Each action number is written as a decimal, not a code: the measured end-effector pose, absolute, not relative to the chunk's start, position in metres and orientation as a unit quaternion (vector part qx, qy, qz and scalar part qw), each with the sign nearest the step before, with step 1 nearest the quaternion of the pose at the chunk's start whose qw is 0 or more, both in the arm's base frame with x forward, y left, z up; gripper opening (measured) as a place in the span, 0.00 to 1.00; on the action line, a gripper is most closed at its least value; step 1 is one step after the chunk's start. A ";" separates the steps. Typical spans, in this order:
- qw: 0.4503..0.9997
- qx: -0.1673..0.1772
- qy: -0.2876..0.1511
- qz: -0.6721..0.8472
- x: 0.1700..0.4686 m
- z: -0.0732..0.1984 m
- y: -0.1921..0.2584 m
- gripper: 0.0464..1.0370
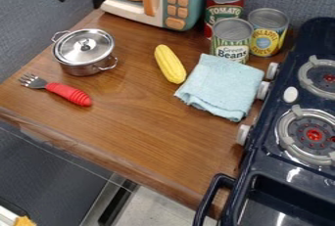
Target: Close the silver pot with a lid.
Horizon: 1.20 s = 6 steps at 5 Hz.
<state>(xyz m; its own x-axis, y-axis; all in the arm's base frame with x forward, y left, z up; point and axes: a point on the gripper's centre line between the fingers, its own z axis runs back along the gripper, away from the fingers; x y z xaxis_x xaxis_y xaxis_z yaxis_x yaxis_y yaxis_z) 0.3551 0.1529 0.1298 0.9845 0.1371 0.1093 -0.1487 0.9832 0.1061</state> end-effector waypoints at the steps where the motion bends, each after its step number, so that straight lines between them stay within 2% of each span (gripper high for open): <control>1: 0.998 0.067 -0.012 -0.014 0.374 0.112 0.121 0.96; 2: 0.993 0.072 0.013 -0.089 0.386 0.103 0.090 0.96; 3: 0.991 0.066 0.021 -0.111 0.386 0.101 0.084 0.96; 6: 0.998 0.044 0.030 -0.040 0.373 0.090 0.101 0.96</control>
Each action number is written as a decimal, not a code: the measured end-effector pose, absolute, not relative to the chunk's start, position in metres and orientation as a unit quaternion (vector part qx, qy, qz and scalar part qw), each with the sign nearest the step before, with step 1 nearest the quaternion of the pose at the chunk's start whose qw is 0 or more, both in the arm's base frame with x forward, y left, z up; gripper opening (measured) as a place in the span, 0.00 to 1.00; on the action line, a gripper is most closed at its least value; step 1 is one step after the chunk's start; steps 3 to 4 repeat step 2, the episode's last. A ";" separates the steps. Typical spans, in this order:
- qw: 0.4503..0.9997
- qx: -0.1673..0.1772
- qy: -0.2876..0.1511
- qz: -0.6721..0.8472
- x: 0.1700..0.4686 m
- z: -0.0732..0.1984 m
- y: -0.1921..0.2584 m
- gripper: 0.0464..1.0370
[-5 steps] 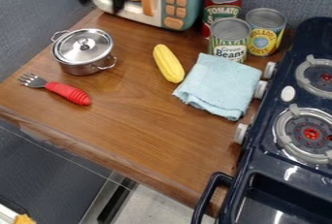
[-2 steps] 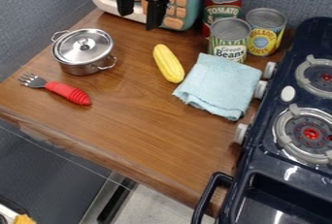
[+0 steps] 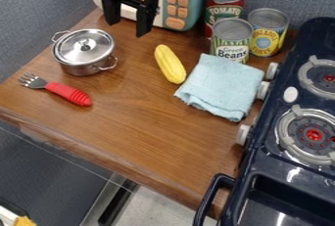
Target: Close the silver pot with a lid.
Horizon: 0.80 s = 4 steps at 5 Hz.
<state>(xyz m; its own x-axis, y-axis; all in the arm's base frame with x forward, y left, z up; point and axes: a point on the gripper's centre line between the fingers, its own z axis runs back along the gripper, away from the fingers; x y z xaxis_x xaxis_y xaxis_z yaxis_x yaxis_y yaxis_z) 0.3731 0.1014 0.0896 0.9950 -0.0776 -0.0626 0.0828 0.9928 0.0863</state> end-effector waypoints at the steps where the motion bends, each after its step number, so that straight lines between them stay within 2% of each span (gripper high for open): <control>1: 0.998 0.043 0.034 -0.035 0.371 0.088 0.102 0.96; 4: 0.997 0.037 0.043 -0.042 0.368 0.091 0.103 0.96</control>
